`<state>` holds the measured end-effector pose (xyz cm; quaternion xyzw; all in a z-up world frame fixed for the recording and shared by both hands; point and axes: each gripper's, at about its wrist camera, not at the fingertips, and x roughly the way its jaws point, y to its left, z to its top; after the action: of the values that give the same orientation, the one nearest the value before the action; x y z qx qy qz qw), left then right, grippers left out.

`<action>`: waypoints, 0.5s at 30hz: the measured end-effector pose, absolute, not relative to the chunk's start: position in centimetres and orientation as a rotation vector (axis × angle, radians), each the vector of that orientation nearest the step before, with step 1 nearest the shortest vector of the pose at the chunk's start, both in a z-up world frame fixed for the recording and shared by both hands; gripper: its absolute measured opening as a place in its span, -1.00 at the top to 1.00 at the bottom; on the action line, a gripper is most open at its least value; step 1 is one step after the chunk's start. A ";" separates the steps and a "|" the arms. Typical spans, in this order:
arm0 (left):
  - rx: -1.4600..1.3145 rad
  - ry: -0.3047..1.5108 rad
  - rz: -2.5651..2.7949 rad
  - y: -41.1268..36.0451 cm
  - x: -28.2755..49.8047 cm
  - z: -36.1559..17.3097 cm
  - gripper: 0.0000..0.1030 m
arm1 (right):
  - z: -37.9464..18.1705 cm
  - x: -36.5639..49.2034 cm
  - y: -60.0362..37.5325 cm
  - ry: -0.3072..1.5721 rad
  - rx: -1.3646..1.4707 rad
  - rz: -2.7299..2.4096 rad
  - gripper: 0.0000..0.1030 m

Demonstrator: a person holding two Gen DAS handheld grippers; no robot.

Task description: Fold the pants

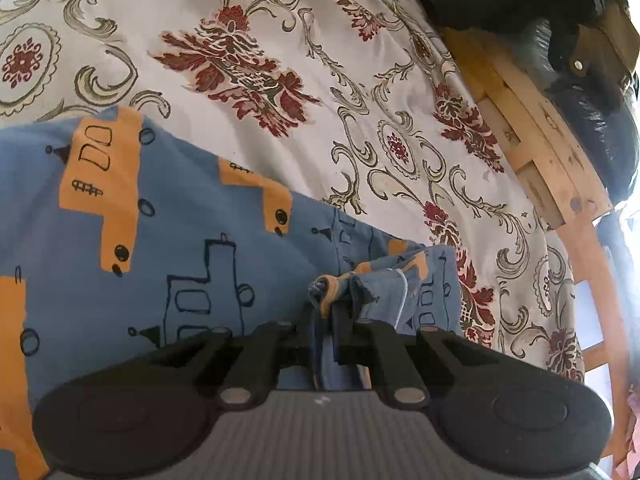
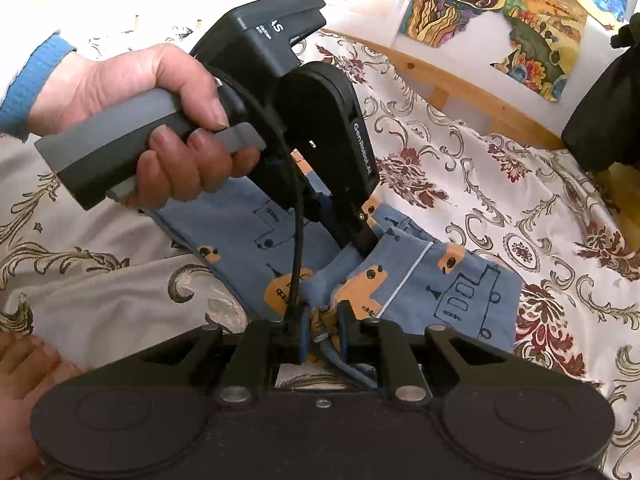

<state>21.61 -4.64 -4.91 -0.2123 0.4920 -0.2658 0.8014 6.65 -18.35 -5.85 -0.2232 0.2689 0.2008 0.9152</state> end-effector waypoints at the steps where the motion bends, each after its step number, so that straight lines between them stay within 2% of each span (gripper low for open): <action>1: -0.454 1.054 -0.570 -4.6 21.6 -4.9 0.84 | -5.8 6.6 -18.3 0.554 -0.458 0.412 0.70; 15: -0.525 1.031 -0.545 -0.5 21.5 -3.8 0.89 | -4.8 6.4 -15.4 0.514 -0.454 0.448 0.70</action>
<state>21.45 -0.55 -3.81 -0.2450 0.4812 -0.2544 0.8023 6.40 -15.43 -4.81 -0.2208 0.2498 0.2178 0.9173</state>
